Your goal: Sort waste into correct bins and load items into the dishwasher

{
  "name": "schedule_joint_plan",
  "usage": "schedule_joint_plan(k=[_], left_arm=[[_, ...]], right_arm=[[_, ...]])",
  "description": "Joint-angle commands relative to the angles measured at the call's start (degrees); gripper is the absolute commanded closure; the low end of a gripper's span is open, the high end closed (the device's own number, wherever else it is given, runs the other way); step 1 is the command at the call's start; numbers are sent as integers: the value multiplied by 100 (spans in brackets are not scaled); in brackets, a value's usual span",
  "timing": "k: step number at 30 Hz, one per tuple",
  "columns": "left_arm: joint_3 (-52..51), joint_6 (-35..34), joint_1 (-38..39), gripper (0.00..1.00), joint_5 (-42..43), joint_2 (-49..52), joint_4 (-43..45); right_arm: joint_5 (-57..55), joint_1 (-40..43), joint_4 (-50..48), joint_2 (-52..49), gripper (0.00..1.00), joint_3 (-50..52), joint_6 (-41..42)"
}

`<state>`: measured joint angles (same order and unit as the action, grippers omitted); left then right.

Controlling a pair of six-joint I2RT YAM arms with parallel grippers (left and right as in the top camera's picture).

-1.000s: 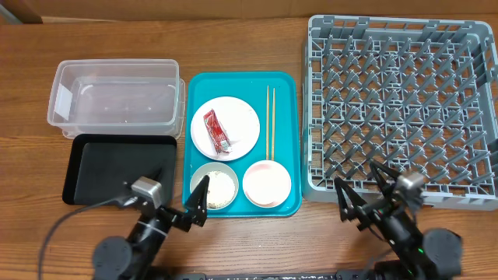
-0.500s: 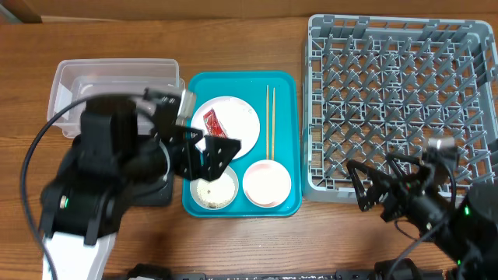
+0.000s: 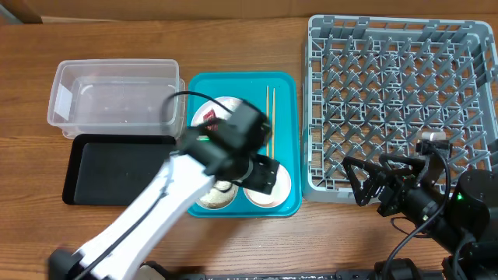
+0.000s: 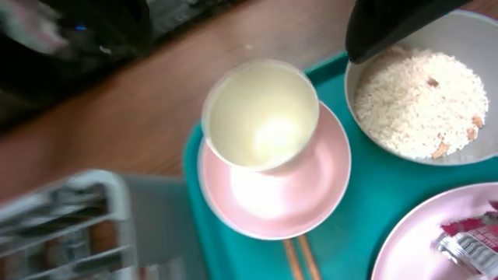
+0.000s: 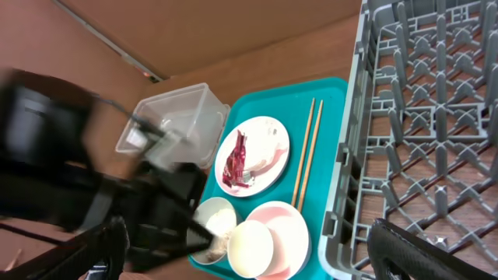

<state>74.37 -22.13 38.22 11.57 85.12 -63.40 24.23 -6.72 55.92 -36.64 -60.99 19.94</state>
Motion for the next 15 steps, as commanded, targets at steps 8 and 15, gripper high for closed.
schedule_joint_plan(k=[8, 15], left_arm=[[-122, -682, 275, 80, -859, 1593, 260], [367, -680, -107, 96, -682, 1156, -286]], right_arm=[[138, 37, 210, 35, 0, -131, 136], [138, 37, 210, 35, 0, -131, 136]])
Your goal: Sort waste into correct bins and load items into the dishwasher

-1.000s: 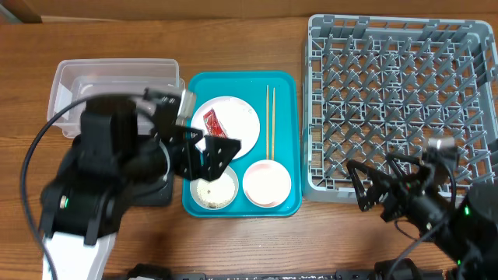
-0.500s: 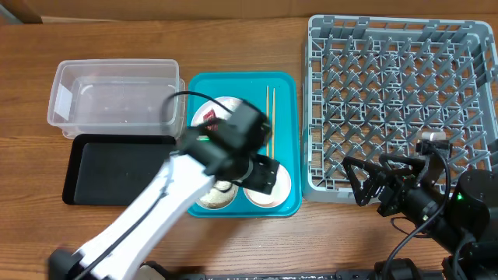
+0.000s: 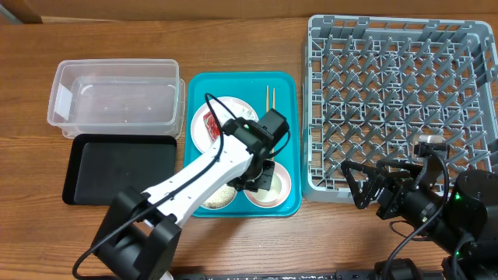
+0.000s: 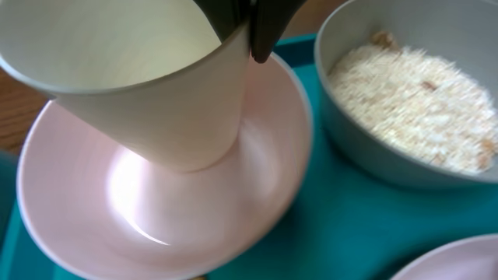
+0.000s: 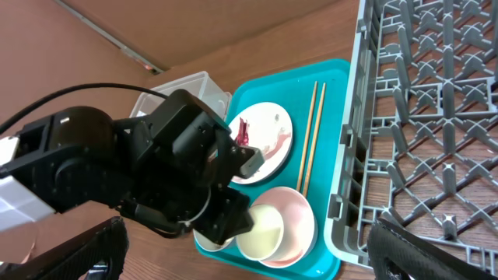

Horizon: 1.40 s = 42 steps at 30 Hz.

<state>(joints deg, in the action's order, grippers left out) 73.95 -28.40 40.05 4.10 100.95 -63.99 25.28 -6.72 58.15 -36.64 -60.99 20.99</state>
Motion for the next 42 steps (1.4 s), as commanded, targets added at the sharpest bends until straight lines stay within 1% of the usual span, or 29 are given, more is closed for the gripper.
schedule_joint_plan(k=[1, 3, 4, 7, 9, 12, 14, 17, 20, 24, 29, 30, 32, 33, 36, 38, 42], left_arm=[[522, -13, -407, 96, 177, -538, -332], [752, 348, -789, 96, 868, -826, -424], [835, 636, -1047, 96, 1493, -986, -389], [881, 1340, -1746, 96, 3458, -1311, -205], [881, 2050, -2264, 96, 5178, -1421, -247], [879, 2767, -2551, 96, 6555, -1419, -509], [876, 3101, -2590, 96, 7071, -1419, -748], [876, 3342, -2540, 96, 7576, -1419, -960], [876, 3386, -2459, 96, 7971, -1419, -946], [876, 3445, -2459, 96, 7978, -1419, -953], [876, 3471, -2459, 96, 7914, -1416, -881], [876, 3469, -2461, 96, 7914, -1416, -881], [876, 3469, -2459, 96, 7910, -1416, -885], [876, 3469, -2459, 96, 7908, -1416, -896], [876, 3467, -2459, 96, 7814, -1416, -966], [876, 3469, -2459, 96, 7656, -1416, -1088], [876, 3484, -2459, 96, 7630, -1416, -1121]], right_arm=[[31, 37, -13, 35, 0, -131, 31], [35, 37, -11, 35, 0, -120, 31], [42, 37, -13, 31, 0, -109, 31], [240, 35, -44, -22, 1, -46, 33], [708, 35, -168, -129, 4, 48, 26], [1353, 35, -417, -348, 4, 140, -96], [2041, 35, -708, -575, 5, 140, -352], [3082, -2, -1333, -920, 5, 140, -470], [3338, -173, -1670, -1222, 6, 140, -448], [3591, -551, -1928, -1532, 11, 140, -448], [3569, -1338, -2570, -1681, 11, 140, -363], [3484, -1453, -2647, -1687, 12, 140, -354], [3167, -1641, -2780, -1692, 18, 140, -313], [2975, -1657, -2811, -1690, 18, 140, -313], [2918, -1598, -2898, -1690, 17, 140, -315], [2918, -1532, -3047, -1690, 9, 136, -313], [2918, -1427, -3121, -1690, 14, 136, -293]])
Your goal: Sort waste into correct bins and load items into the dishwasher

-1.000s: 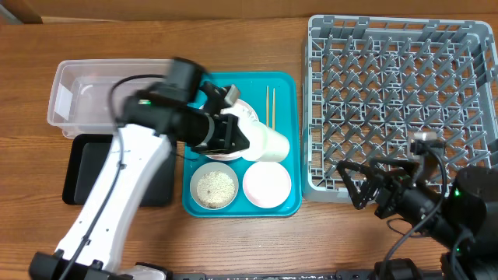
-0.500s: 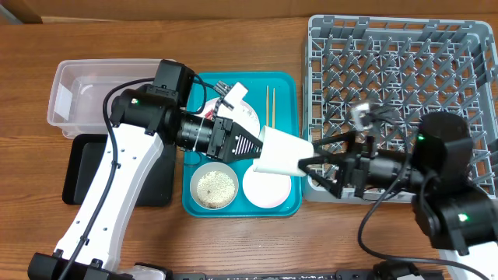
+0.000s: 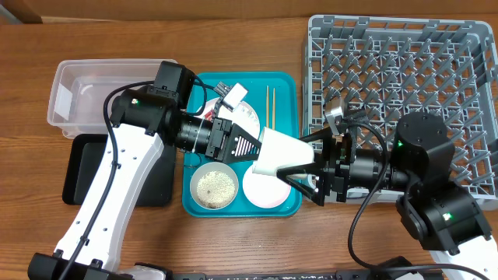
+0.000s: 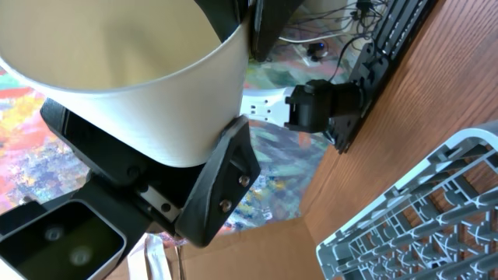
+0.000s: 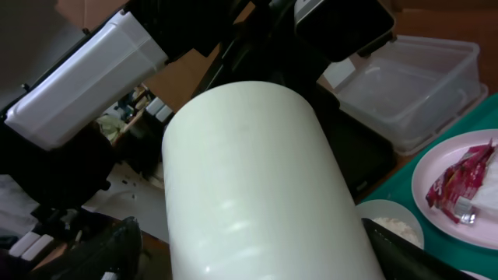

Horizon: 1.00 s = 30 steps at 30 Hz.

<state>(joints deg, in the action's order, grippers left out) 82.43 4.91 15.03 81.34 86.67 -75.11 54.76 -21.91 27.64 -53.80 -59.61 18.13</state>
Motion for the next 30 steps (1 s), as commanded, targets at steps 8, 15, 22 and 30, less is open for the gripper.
schedule_joint_plan(k=[8, 15, 22, 30], left_arm=[[28, 151, 37, 93, -83, 9, 70], [28, 151, 37, 96, 92, 9, 256], [28, 151, 37, 96, 120, 11, 317], [28, -114, 37, 12, -2177, 11, 278]], right_arm=[[140, 179, 31, 26, 31, -2, 142], [190, 168, 184, -2, 7, -2, 142], [188, 168, 201, -37, 28, -2, 140], [-999, 179, 914, 223, 33, -48, -317]])
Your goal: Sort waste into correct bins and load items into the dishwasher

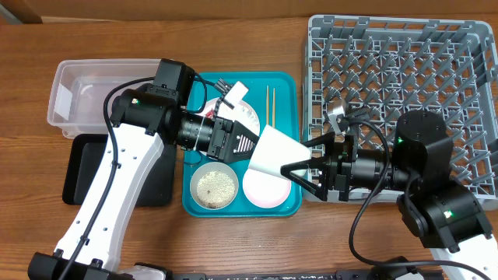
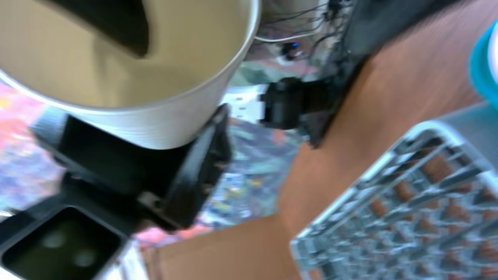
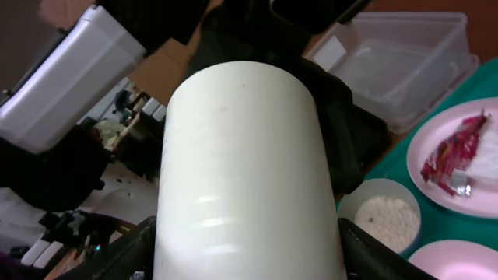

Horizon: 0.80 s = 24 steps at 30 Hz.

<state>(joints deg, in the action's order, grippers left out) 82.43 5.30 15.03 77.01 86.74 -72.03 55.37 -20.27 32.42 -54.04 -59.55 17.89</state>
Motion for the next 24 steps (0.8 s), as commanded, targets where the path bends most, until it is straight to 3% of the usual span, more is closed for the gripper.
schedule_joint_plan(k=[1, 5, 10, 15, 22, 24], left_arm=[[28, -323, 37, 11, -2232, 4, -70], [28, -898, 35, 9, -3591, 4, -120], [28, -896, 37, 10, -3615, 4, -35], [28, -894, 37, 11, -3615, 4, -39], [28, -868, 37, 10, -3967, 4, -216], [28, -850, 37, 10, -4019, 4, -280]], right_arm=[[-1633, 15, 732, 330, 33, -111, -291], [-3777, 15, 2107, 481, 38, -616, 22], [-5543, 15, 3480, 264, 43, -1158, 1075], [-5766, 15, 4103, -468, 39, -1178, 1526], [-5169, 9, 4212, -2081, 38, -1178, 1515], [-5139, 9, 4360, -2465, 30, -1178, 1517]])
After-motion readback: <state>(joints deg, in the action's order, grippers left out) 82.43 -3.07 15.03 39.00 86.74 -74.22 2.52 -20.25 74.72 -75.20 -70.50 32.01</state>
